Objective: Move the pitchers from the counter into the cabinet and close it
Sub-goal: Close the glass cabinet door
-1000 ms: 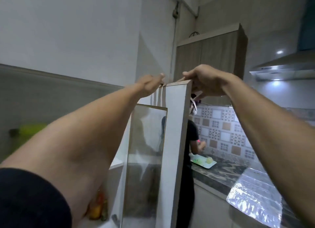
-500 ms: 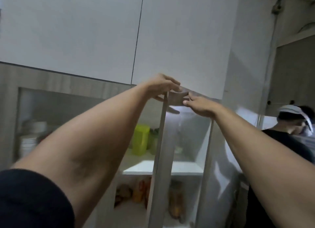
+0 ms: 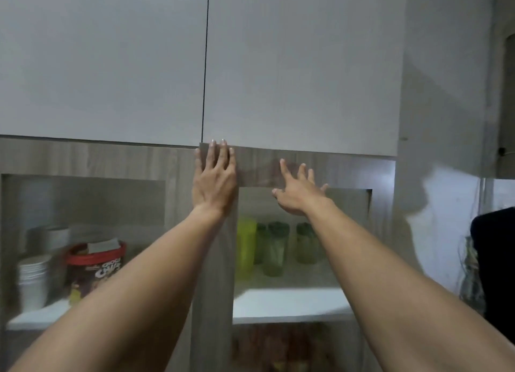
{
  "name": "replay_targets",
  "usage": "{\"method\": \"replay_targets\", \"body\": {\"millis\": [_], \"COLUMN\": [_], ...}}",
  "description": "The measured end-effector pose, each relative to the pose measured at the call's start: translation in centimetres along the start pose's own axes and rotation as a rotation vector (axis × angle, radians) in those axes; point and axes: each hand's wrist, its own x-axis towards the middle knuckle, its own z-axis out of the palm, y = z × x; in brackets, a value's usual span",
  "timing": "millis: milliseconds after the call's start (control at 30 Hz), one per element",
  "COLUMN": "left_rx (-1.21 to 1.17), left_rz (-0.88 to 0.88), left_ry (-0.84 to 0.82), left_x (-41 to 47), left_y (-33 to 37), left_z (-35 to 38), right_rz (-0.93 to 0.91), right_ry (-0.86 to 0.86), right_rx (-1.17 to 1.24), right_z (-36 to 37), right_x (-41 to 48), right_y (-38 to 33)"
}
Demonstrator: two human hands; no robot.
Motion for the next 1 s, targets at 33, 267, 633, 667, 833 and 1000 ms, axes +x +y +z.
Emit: {"method": "replay_targets", "body": {"millis": [33, 267, 633, 667, 833, 1000], "left_rx": [0.001, -0.25, -0.281, -0.266, -0.232, -0.17], "left_rz": [-0.012, -0.134, -0.182, -0.182, -0.171, -0.15], "left_ry": [-0.007, -0.103, -0.073, -0.076, -0.089, -0.127], "left_x": [0.5, 2.2, 3.7, 3.7, 3.6, 3.6], "left_y": [0.2, 1.1, 2.0, 2.0, 2.4, 2.0], "left_z": [1.5, 9.0, 13.3, 13.4, 14.0, 14.1], "right_rz": [-0.009, -0.082, -0.116, -0.116, -0.123, -0.106], "right_ry": [0.006, 0.045, 0.15, 0.158, 0.184, 0.166], "right_rx": [-0.013, -0.048, -0.022, -0.027, -0.016, 0.007], "right_z": [0.5, 4.0, 6.9, 7.1, 7.8, 6.8], "right_x": [1.0, 6.5, 9.8, 9.9, 10.4, 9.9], "right_y": [0.8, 3.8, 4.1, 4.1, 4.1, 3.9]}}
